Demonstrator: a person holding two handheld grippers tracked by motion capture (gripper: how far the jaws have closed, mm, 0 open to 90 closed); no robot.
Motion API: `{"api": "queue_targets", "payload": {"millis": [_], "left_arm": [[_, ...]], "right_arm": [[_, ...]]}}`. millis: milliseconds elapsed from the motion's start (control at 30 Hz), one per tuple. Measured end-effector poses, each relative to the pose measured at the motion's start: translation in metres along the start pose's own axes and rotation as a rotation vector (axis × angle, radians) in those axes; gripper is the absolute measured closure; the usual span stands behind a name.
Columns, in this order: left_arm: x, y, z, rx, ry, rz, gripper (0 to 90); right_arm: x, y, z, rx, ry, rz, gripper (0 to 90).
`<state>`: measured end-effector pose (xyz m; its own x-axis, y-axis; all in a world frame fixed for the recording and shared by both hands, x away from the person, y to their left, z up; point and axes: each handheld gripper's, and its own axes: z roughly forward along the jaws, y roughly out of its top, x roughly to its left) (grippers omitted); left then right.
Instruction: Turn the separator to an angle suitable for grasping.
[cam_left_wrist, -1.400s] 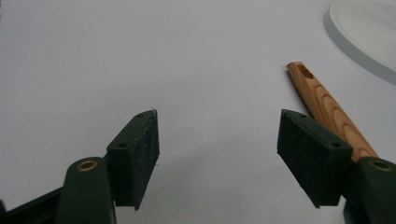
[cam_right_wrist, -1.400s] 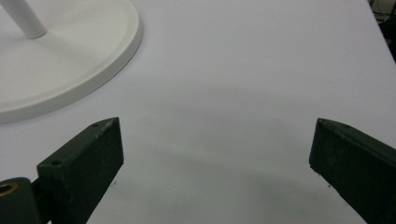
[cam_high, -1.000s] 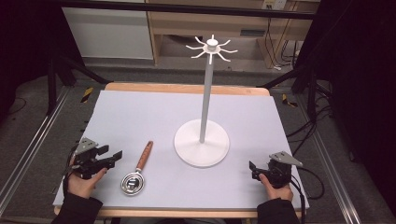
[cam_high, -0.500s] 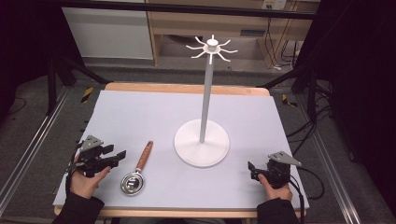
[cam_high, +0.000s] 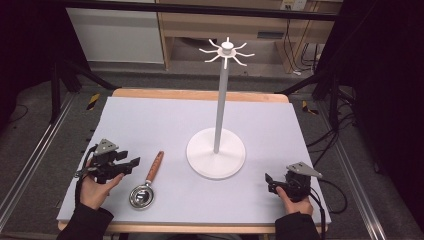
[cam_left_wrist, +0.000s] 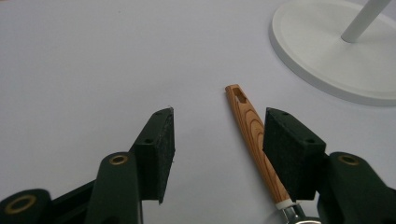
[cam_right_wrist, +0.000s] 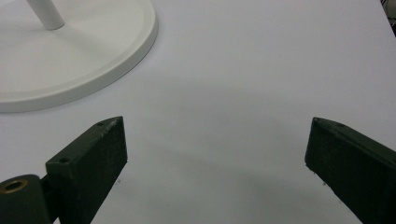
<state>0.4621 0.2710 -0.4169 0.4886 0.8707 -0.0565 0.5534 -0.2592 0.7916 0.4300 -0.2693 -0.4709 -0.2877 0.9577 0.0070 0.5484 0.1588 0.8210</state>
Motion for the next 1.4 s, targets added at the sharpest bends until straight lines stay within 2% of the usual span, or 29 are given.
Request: {"api": "queue_targets", "payload": {"millis": [433, 633, 967, 1400], "left_arm": [[-0.008, 0.012, 0.006, 0.032, -0.01, 0.013, 49.6], [-0.014, 0.015, 0.014, 0.076, -0.021, 0.03, 51.7], [-0.023, 0.018, 0.028, 0.12, -0.032, 0.052, 52.8], [-0.031, 0.011, 0.043, 0.212, -0.056, 0.064, 55.4]], "right_arm": [[0.0, 0.0, 0.0, 0.004, -0.001, -0.004, 6.2], [0.0, 0.001, 0.0, 0.006, 0.0, -0.009, 6.4], [0.0, 0.001, 0.0, 0.014, 0.001, -0.014, 6.5], [0.0, 0.001, 0.0, 0.021, 0.008, -0.01, 6.5]]}}
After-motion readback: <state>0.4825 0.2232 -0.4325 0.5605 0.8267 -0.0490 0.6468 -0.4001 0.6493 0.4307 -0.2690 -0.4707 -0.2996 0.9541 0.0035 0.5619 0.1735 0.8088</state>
